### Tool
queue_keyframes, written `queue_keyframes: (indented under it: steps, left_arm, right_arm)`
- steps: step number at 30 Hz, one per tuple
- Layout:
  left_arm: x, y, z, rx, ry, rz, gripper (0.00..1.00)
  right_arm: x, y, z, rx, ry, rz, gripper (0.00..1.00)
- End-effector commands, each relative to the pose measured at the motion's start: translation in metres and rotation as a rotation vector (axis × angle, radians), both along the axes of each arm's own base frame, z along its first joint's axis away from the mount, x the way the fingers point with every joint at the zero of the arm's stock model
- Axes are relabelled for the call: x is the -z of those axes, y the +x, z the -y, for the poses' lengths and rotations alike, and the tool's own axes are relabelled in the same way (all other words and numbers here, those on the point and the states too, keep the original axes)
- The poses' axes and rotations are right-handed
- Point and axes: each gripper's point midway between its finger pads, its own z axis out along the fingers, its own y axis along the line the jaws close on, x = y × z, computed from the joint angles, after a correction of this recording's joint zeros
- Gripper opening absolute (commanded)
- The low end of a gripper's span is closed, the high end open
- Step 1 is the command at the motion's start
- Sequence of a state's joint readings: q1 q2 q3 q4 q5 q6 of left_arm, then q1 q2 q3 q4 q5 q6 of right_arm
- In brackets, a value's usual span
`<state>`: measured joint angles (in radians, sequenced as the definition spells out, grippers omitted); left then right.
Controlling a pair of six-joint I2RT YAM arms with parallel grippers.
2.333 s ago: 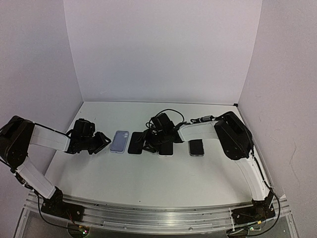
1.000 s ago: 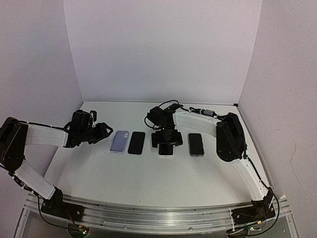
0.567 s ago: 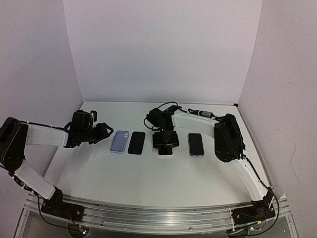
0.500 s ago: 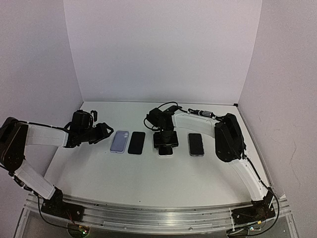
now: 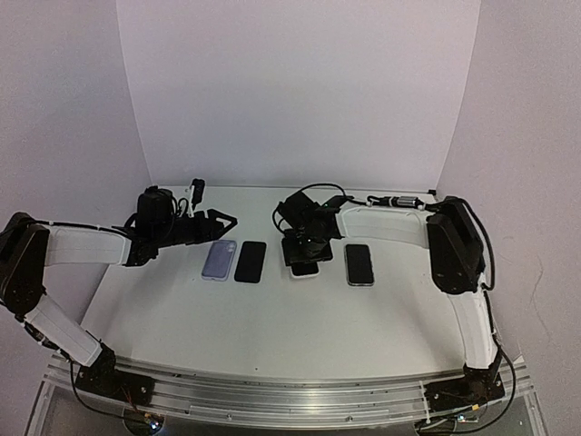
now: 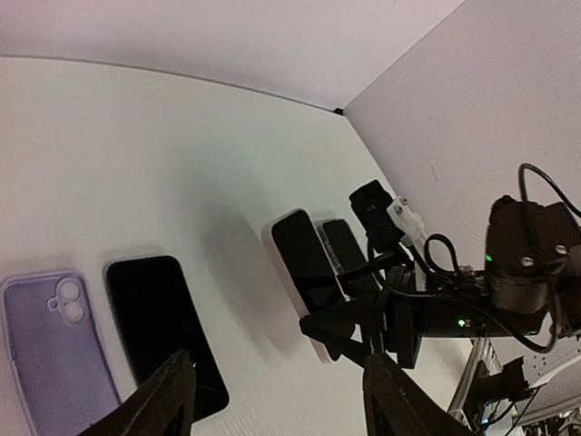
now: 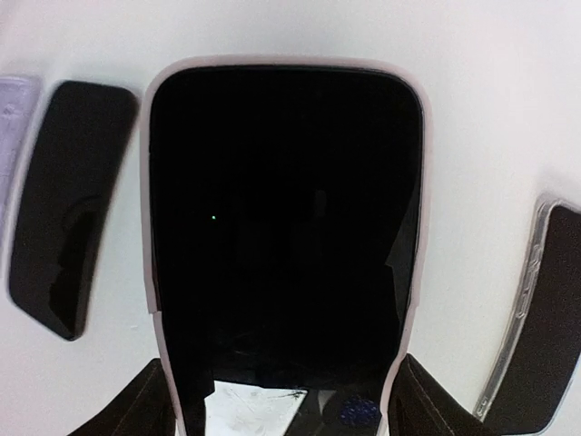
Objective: Take the phone out of the phone case
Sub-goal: Pick up the phone at the center of the board, then adjust the phone.
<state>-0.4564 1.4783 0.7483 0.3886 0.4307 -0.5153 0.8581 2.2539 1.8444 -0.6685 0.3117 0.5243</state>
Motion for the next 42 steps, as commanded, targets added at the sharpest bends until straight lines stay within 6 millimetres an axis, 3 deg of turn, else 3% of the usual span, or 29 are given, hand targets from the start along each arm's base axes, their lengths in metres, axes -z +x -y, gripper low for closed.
queue_keyframes:
  steps: [1,6,12,14,18,23,26,29,30,33,36,39,42]
  left_arm:
    - [-0.054,0.003,0.027,0.078,-0.126,0.103,0.71]
    - [-0.071,0.0,0.045,0.11,-0.162,0.15,0.79]
    - [-0.083,0.003,0.054,0.105,-0.172,0.183,0.77]
    - [-0.084,0.004,0.055,0.098,-0.17,0.184,0.65]
    - [-0.076,0.008,0.052,0.066,-0.154,0.143,0.23]
    - [-0.079,0.002,0.054,0.091,-0.173,0.132,0.0]
    - [-0.084,0.0,0.054,0.105,-0.186,0.137,0.0]
    - [-0.091,-0.004,0.054,0.131,-0.192,0.149,0.0]
    - [-0.092,-0.004,0.053,0.14,-0.195,0.151,0.0]
    - [-0.102,-0.011,0.053,0.209,-0.203,0.19,0.0]
    - [-0.119,-0.035,0.06,0.363,-0.201,0.316,0.0]
    - [-0.13,-0.055,0.064,0.477,-0.216,0.386,0.0]
    - [-0.138,-0.064,0.066,0.532,-0.254,0.385,0.0]
  right_arm:
    - [-0.15,0.006,-0.059,-0.125,0.285,0.423,0.27]
    - [-0.18,-0.008,-0.079,-0.183,0.329,0.513,0.26]
    - [-0.206,-0.017,-0.103,-0.248,0.364,0.577,0.26]
    - [-0.21,-0.02,-0.108,-0.267,0.37,0.586,0.26]
    - [-0.218,-0.024,-0.11,-0.283,0.39,0.594,0.27]
    - [-0.221,-0.03,-0.113,-0.332,0.405,0.596,0.33]
    - [-0.221,-0.037,-0.114,-0.388,0.403,0.588,0.5]
    - [-0.221,-0.047,-0.106,-0.456,0.401,0.574,0.9]
    - [-0.221,-0.051,-0.101,-0.483,0.415,0.555,0.98]
    - [-0.216,-0.057,-0.071,-0.528,0.572,0.396,0.98]
    - [-0.218,-0.074,-0.058,-0.598,0.731,0.249,0.98]
    - [-0.22,-0.097,-0.059,-0.707,0.8,0.189,0.98]
    - [-0.214,-0.102,-0.065,-0.724,0.839,0.15,0.96]
